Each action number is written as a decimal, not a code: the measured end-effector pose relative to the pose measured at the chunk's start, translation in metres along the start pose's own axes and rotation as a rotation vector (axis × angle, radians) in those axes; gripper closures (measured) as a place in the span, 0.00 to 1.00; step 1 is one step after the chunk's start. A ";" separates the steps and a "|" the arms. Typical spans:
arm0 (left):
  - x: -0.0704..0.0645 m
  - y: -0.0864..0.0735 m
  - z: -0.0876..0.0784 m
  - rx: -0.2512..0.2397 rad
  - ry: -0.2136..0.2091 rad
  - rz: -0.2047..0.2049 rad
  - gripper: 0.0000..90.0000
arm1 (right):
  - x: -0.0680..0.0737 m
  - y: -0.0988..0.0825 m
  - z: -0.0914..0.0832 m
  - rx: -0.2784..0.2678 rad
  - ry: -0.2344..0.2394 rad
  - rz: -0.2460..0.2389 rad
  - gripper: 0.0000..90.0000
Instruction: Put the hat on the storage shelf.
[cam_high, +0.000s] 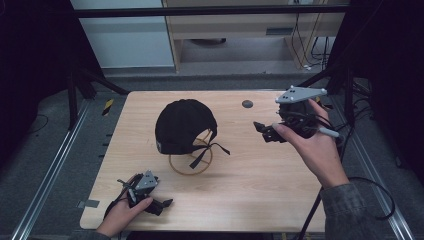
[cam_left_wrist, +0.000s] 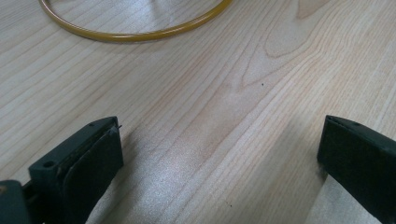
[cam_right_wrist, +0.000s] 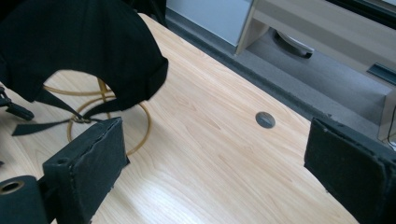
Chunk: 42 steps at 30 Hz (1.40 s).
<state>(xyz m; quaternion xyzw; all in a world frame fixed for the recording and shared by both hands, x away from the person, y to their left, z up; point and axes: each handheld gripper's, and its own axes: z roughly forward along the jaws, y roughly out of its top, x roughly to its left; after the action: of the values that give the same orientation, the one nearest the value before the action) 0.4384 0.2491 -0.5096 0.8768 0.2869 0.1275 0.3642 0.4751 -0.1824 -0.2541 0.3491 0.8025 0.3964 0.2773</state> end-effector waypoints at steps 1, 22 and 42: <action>0.000 0.000 0.000 0.000 0.000 0.000 0.00 | -0.001 -0.003 -0.001 0.001 -0.002 0.004 0.06; 0.001 0.002 0.002 0.002 -0.003 0.006 0.00 | -0.011 -0.063 0.021 0.072 -0.029 0.068 0.09; 0.001 0.002 0.002 0.001 -0.003 0.006 0.00 | -0.018 -0.120 0.068 0.134 0.004 0.207 0.10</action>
<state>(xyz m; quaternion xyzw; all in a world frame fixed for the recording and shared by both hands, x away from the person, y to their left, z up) 0.4403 0.2475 -0.5095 0.8781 0.2838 0.1272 0.3636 0.4940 -0.2191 -0.3872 0.4470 0.7876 0.3689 0.2094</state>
